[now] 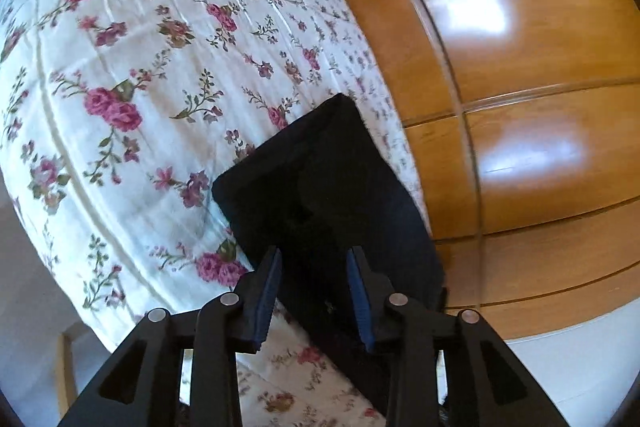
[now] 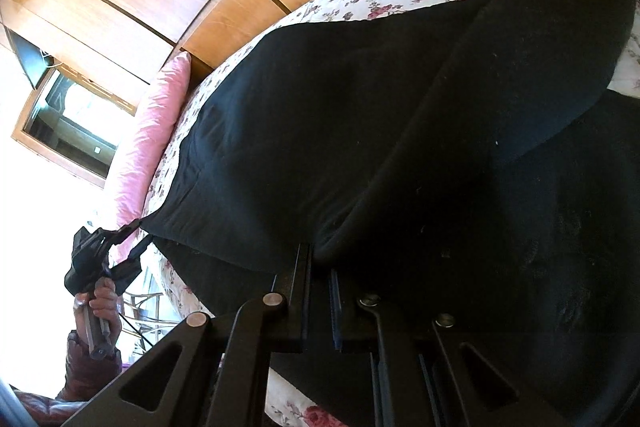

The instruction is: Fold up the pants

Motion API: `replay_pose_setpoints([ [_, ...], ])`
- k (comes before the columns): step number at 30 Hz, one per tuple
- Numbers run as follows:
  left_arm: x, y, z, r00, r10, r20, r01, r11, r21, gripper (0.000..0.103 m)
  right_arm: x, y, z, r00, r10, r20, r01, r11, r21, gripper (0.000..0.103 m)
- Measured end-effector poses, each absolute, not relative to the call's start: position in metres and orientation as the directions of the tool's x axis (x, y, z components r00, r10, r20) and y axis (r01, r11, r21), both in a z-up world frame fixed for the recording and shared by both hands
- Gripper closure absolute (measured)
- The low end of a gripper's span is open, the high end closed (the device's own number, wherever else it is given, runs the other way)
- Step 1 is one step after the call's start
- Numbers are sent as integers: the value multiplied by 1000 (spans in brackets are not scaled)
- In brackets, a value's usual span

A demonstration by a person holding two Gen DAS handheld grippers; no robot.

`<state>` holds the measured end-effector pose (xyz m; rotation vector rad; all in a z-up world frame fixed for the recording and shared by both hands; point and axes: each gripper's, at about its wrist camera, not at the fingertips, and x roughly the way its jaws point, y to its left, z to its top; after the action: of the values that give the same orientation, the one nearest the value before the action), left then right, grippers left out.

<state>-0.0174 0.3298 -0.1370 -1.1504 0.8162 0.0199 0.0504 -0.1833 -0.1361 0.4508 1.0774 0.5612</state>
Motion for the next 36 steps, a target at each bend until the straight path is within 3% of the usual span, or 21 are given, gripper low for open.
replay_pose_setpoints([
  [1, -12, 327, -135, 715, -375, -590, -407, 463, -787, 85, 50, -182, -134, 361, 622, -695, -211, 780, 589, 95],
  [6, -8, 322, -105, 747, -320, -583, -345, 563, -751, 95, 45, -180, -112, 389, 615, -686, -252, 787, 563, 96],
  [10, -8, 329, -81, 790, -299, -536, -279, 602, -748, 95, 25, -179, -76, 412, 651, -638, -339, 759, 556, 96],
  [18, -15, 350, -126, 705, -256, -661, -414, 608, -677, 95, 3, -156, -113, 294, 633, -716, -338, 769, 542, 96],
  [26, -13, 346, -139, 657, -226, -719, -464, 631, -622, 91, 6, -158, -122, 263, 649, -714, -319, 756, 571, 94],
  [30, -16, 348, -125, 612, -115, -783, -548, 653, -524, 72, 0, -174, -107, 249, 625, -740, -357, 769, 530, 69],
  [33, -27, 348, -103, 636, 24, -772, -586, 665, -462, 72, 0, -209, -85, 323, 553, -768, -329, 827, 456, 59],
  [36, -28, 332, -84, 702, 20, -712, -516, 703, -489, 71, 21, -249, -61, 436, 446, -781, -235, 895, 380, 52],
])
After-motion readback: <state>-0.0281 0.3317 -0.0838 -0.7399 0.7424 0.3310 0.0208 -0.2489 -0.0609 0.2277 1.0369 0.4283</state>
